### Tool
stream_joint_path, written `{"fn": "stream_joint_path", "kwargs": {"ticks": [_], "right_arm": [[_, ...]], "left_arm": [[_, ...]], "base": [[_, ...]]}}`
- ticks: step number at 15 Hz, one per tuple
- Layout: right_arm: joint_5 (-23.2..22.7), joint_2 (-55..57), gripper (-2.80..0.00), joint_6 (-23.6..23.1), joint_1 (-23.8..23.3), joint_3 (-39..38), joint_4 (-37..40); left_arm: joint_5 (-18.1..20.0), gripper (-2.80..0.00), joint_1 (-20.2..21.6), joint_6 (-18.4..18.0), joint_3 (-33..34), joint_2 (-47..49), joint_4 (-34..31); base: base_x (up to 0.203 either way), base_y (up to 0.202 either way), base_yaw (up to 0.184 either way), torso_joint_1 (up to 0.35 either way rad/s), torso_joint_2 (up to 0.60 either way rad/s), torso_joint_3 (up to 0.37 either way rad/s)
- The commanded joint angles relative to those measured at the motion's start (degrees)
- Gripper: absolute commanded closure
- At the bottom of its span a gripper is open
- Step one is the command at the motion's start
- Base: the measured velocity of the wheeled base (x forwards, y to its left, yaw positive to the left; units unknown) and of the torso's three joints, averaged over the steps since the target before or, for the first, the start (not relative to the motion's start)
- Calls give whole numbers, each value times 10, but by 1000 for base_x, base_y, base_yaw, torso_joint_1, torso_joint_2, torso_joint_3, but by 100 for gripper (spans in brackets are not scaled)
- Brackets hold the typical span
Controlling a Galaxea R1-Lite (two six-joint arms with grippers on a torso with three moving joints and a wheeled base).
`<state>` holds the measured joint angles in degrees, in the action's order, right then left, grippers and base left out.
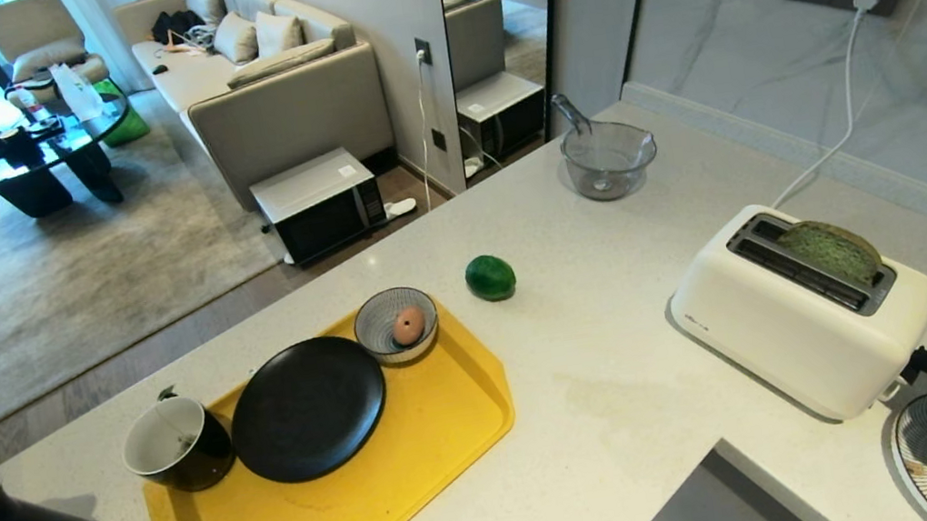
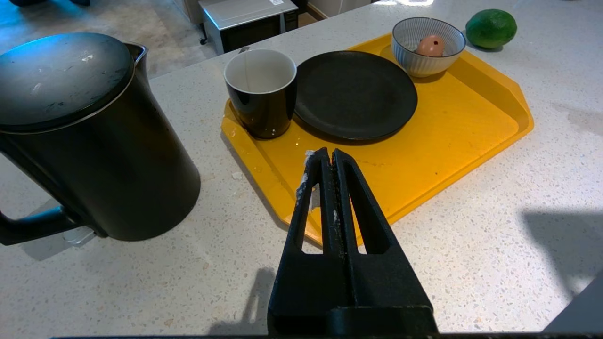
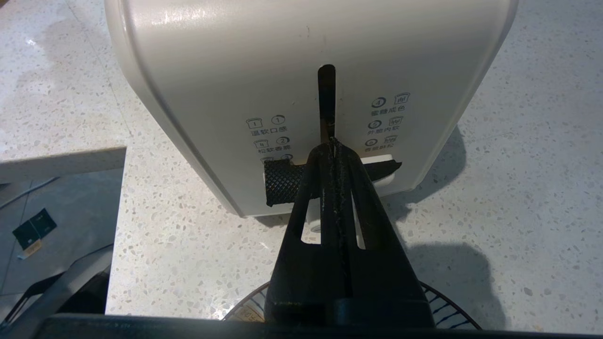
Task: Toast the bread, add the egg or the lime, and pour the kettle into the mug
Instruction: Use a bread toaster
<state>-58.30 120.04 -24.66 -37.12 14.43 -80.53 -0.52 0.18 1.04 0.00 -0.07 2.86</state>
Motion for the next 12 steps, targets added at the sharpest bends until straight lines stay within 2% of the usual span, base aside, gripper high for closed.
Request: {"fn": "stream_joint_path", "kwargs": {"ticks": [1,12], "right_arm": [[-4,1,0,-1,0,0,-4],[-3,4,0,-2,1,-1,-4]], "left_arm": [[0,0,1,0,9,-1,0],[0,0,1,0,9,-1,0]], "base": [[0,0,0,0,0,0],[0,0,0,0,0,0]]}}
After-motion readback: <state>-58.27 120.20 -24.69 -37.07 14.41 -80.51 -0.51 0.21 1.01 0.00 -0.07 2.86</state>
